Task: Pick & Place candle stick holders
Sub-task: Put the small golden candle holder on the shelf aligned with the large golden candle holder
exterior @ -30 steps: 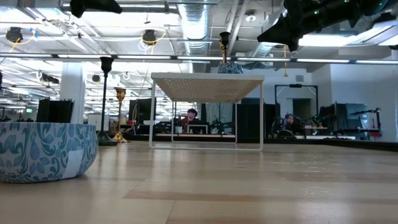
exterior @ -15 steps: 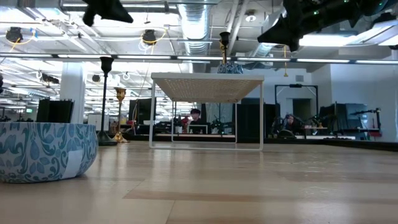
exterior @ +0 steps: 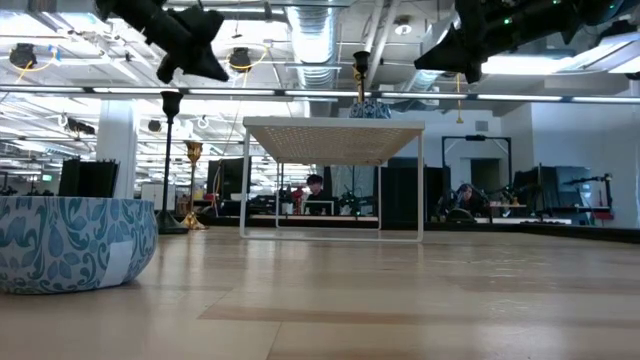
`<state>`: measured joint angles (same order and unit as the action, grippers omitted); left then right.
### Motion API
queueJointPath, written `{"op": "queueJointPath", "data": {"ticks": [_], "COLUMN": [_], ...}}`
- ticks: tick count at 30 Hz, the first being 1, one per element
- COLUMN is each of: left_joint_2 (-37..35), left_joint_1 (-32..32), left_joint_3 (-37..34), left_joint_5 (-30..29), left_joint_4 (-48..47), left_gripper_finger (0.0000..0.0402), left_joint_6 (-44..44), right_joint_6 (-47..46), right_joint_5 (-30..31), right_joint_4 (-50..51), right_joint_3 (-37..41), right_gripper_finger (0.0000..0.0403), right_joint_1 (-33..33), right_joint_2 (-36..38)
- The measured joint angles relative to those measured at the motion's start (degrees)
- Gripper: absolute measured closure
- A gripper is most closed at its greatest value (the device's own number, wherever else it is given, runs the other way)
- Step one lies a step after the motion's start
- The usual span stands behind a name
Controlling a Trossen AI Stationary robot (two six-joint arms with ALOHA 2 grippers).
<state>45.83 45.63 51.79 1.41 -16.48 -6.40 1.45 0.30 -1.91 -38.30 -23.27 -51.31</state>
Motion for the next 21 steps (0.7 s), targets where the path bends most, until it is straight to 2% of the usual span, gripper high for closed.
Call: {"op": "queueJointPath", "data": {"ticks": [5,11,14,17,21], "left_joint_2": [-1.15,-7.38,-10.36,-12.60,-15.47], "left_joint_1": [6.99,11.07,11.40,11.38,11.40], "left_joint_3": [0.00,0.02,0.02,-0.17,-3.58], "left_joint_5": [4.63,8.91,9.04,6.15,4.35], "left_joint_4": [0.09,-2.53,-8.82,-15.71,-17.01], "left_gripper_finger": [0.0399,0.0399,0.0399,0.0399,0.0399], "left_joint_6": [2.51,4.16,5.29,5.37,4.64], "right_joint_6": [0.01,0.02,0.03,0.06,0.48], "right_joint_5": [0.00,0.02,0.02,0.02,0.04], "right_joint_4": [0.35,0.92,1.31,1.64,1.62], "right_joint_3": [0.00,0.00,0.00,0.00,0.00], "right_gripper_finger": [0.0403,0.0403,0.0403,0.0403,0.0403], "right_joint_1": [0.00,0.00,0.00,0.00,0.00], "right_joint_2": [0.00,-0.02,-0.10,-0.13,-0.13]}}
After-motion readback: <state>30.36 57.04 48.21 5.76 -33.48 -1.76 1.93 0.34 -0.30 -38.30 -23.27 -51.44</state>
